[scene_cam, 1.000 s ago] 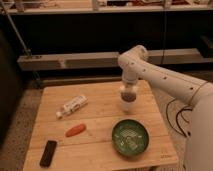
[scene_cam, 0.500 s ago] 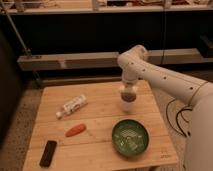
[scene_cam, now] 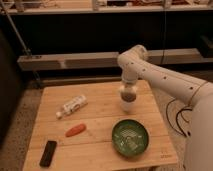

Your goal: Place the white sponge in the ceramic cup

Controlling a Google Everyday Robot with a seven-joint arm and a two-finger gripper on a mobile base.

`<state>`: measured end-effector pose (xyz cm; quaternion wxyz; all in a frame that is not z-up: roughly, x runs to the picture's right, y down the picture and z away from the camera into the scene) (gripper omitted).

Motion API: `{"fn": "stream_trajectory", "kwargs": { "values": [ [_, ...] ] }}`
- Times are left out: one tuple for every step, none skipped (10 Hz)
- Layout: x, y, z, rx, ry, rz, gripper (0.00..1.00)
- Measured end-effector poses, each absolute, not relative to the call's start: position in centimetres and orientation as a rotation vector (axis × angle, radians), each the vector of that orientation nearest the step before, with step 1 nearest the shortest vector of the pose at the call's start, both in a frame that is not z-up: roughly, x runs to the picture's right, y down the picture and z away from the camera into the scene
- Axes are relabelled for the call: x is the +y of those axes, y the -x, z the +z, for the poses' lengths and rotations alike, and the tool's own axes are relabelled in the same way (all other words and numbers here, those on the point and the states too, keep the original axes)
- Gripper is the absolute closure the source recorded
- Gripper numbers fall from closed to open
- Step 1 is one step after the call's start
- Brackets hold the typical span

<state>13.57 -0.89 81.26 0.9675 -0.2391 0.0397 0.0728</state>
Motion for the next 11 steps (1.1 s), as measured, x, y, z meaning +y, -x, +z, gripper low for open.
{"fn": "stream_trajectory", "kwargs": {
  "values": [
    [-0.89, -13.49, 81.24, 0.079, 0.484, 0.148, 0.70],
    [-0.88, -13.49, 81.23, 0.079, 0.485, 0.149, 0.70],
    [-0.87, -13.48, 81.20, 0.079, 0.486, 0.149, 0.70],
    [-0.85, -13.46, 81.19, 0.078, 0.487, 0.150, 0.70],
    [-0.84, -13.41, 81.17, 0.077, 0.487, 0.150, 0.70],
    [-0.84, -13.36, 81.16, 0.076, 0.488, 0.151, 0.70],
    [-0.83, -13.35, 81.14, 0.075, 0.489, 0.151, 0.70],
    [-0.82, -13.32, 81.12, 0.075, 0.490, 0.152, 0.70],
    [-0.80, -13.28, 81.11, 0.074, 0.491, 0.153, 0.70],
    [-0.76, -13.25, 81.11, 0.074, 0.491, 0.154, 0.70],
    [-0.76, -13.23, 81.11, 0.074, 0.491, 0.155, 0.70]
  ]
}}
